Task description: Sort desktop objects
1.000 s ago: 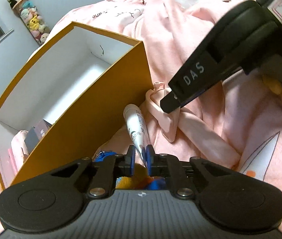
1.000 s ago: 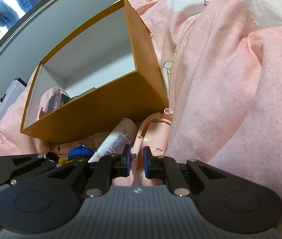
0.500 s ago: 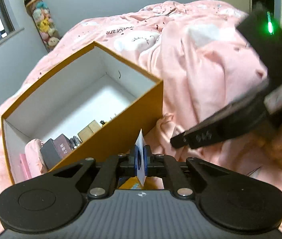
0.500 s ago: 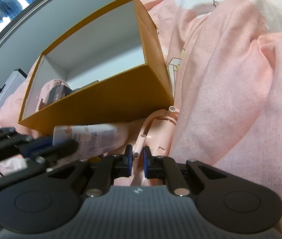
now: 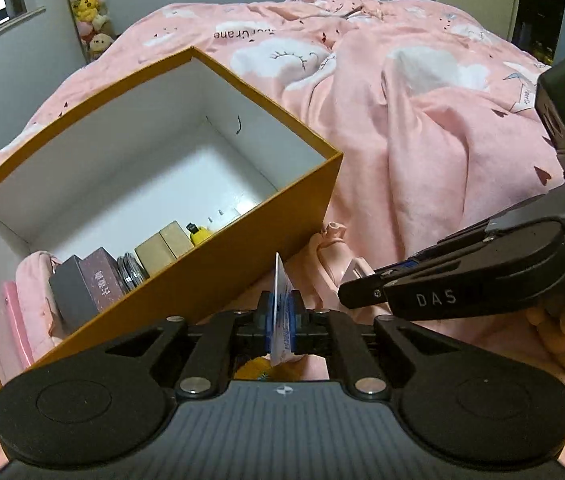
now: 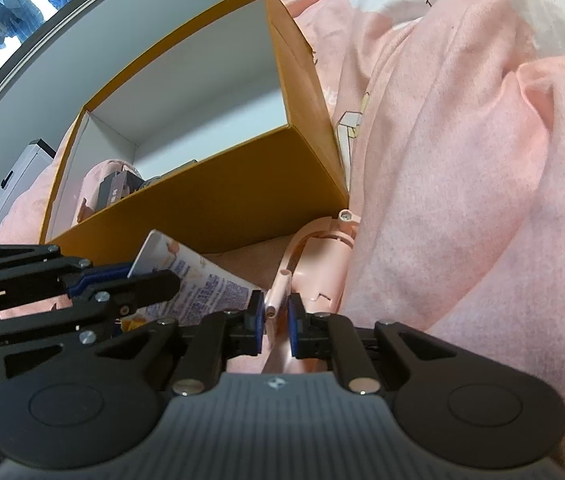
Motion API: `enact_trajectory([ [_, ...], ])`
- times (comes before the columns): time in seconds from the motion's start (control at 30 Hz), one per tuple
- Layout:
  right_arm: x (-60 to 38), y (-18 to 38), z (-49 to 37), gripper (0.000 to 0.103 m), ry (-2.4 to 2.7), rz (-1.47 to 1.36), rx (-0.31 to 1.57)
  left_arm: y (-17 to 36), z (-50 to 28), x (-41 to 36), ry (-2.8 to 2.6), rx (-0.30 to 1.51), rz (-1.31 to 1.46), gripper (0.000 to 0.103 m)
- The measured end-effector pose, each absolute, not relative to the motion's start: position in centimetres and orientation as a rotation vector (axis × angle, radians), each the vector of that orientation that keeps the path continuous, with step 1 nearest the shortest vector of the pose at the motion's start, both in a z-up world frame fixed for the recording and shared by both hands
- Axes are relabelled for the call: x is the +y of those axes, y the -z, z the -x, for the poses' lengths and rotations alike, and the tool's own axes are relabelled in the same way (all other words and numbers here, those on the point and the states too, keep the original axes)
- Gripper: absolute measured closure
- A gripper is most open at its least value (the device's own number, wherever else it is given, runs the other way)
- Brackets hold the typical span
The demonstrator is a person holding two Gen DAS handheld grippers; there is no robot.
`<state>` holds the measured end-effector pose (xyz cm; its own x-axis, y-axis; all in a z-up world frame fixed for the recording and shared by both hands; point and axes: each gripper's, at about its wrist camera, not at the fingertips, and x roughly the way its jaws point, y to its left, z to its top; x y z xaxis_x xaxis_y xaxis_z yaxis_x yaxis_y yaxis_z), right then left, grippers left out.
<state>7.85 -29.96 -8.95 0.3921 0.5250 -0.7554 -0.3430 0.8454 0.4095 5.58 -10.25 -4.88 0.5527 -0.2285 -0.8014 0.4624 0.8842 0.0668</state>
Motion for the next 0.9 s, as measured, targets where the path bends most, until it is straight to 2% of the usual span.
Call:
enact_trajectory([
  [0.4,-29.4,8.9,-7.2,0.092,-0.552,-0.171,1.038,5.0,-5.7,-9.8,0.402,0.894,-0.217,0.093],
  [0.9,-31.3,3.4,-3.2,0.093,-0.464,-0.205,0.921,1.4,-4.5,-8.7,0.416,0.868,-0.187,0.093],
])
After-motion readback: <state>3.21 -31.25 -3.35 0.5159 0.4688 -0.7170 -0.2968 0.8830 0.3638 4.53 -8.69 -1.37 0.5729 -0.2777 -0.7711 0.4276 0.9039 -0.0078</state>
